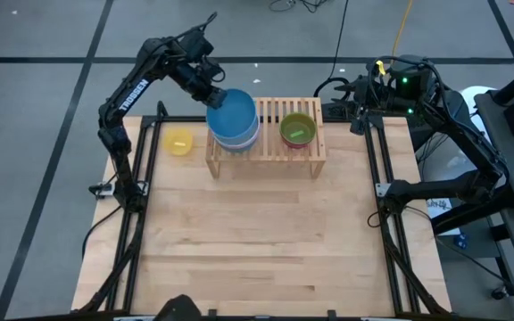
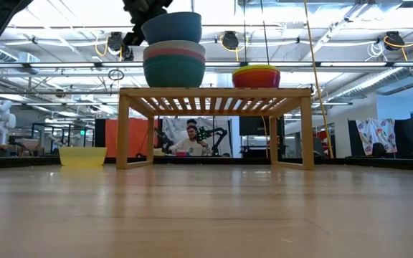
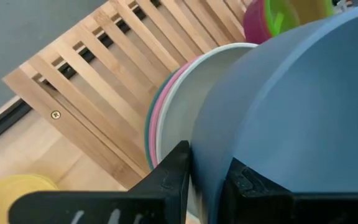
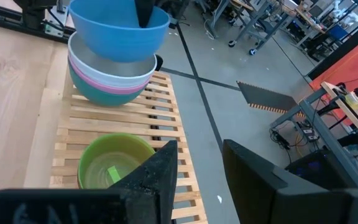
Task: Place and stack bowls onto a shelf
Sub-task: Stack the blue bowl on top of the white bowl on the shelf
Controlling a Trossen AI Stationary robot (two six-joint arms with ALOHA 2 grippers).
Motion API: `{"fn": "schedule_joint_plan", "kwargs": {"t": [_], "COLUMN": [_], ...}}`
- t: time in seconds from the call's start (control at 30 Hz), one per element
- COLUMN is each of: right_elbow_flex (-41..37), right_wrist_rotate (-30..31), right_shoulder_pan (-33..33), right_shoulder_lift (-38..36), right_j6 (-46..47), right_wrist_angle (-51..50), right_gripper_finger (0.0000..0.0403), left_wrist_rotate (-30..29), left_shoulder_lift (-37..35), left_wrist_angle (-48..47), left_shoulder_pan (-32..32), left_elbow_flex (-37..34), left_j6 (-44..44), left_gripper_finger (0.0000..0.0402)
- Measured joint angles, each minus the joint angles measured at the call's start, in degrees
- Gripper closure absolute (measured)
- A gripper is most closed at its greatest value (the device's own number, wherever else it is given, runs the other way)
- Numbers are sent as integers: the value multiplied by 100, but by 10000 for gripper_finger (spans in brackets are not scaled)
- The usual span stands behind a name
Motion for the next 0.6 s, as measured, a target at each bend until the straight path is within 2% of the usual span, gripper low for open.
{"fn": "schedule_joint_plan", "kwargs": {"t": [0.6], "right_elbow_flex": [0], "right_wrist_rotate": [0], "right_shoulder_pan": [0], "right_shoulder_lift": [0], "right_j6": [-152], "right_wrist_angle": [1], "right_gripper_finger": [282], "left_wrist_rotate": [-115], "left_shoulder_lift": [4], "left_wrist_angle": [-11], "left_shoulder_pan": [-138], "left_elbow_flex": [-37], "left_j6": [-252], "left_gripper_finger": [355]}}
